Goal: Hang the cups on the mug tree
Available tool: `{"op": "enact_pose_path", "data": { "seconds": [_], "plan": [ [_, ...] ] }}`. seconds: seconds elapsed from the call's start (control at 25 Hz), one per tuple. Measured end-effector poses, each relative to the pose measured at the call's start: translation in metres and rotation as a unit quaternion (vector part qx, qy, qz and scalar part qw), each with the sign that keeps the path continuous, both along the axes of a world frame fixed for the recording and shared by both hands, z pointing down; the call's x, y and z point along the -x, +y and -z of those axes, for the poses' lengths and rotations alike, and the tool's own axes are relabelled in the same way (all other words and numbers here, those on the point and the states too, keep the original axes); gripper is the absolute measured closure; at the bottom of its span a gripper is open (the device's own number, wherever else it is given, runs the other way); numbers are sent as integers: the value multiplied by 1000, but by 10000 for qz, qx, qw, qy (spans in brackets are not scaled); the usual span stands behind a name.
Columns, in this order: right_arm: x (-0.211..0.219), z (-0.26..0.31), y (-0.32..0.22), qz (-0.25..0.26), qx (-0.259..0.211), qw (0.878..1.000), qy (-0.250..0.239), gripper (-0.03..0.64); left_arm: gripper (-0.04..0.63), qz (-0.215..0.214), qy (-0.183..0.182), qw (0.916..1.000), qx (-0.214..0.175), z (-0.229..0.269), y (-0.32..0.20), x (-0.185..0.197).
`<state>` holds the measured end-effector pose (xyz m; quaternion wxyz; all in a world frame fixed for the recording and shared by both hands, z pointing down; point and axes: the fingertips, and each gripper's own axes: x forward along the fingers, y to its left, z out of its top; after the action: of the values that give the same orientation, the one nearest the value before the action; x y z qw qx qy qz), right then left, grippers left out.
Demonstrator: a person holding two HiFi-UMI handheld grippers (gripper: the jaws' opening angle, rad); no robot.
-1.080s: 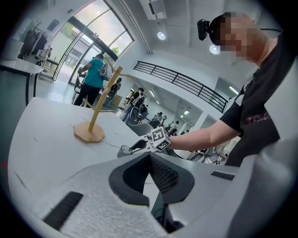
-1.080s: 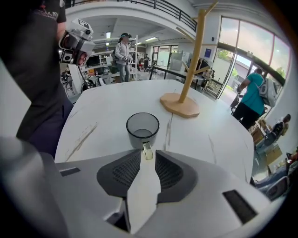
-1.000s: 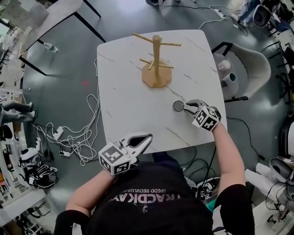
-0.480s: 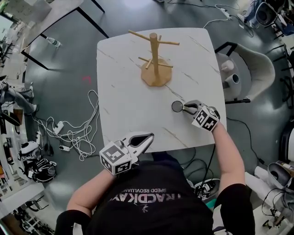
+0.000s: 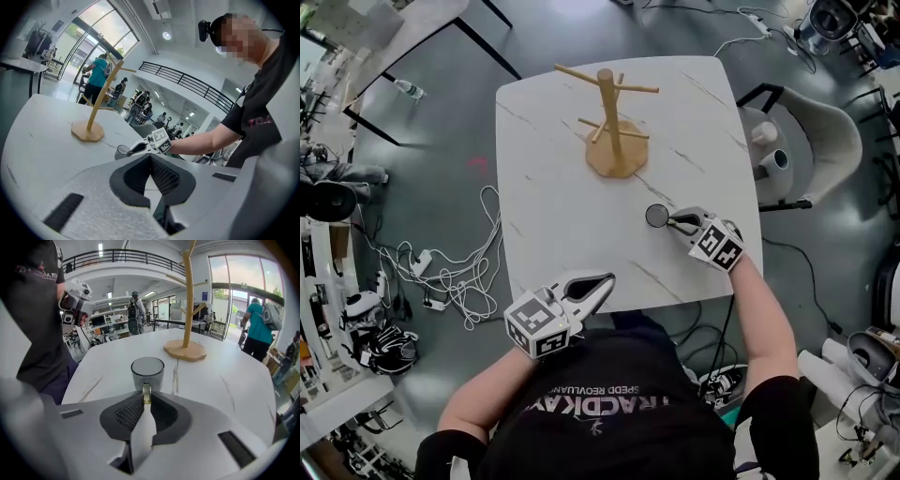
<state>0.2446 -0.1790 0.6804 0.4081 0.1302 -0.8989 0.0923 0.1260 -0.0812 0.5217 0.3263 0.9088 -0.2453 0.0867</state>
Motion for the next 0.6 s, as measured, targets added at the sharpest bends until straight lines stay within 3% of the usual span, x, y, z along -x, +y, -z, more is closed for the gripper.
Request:
{"op": "enact_pose_path", "data": {
  "seconds": [0.36,0.6],
  "plan": [
    [10,25,-8,-1031,-4,9914,-809,574,598,-99,66,9999,-20,3,-5,2],
    [10,35,-17,-1788,-158,9804,-808,574,598,-144,110,9998,-40,5,-7,7]
  ]
}}
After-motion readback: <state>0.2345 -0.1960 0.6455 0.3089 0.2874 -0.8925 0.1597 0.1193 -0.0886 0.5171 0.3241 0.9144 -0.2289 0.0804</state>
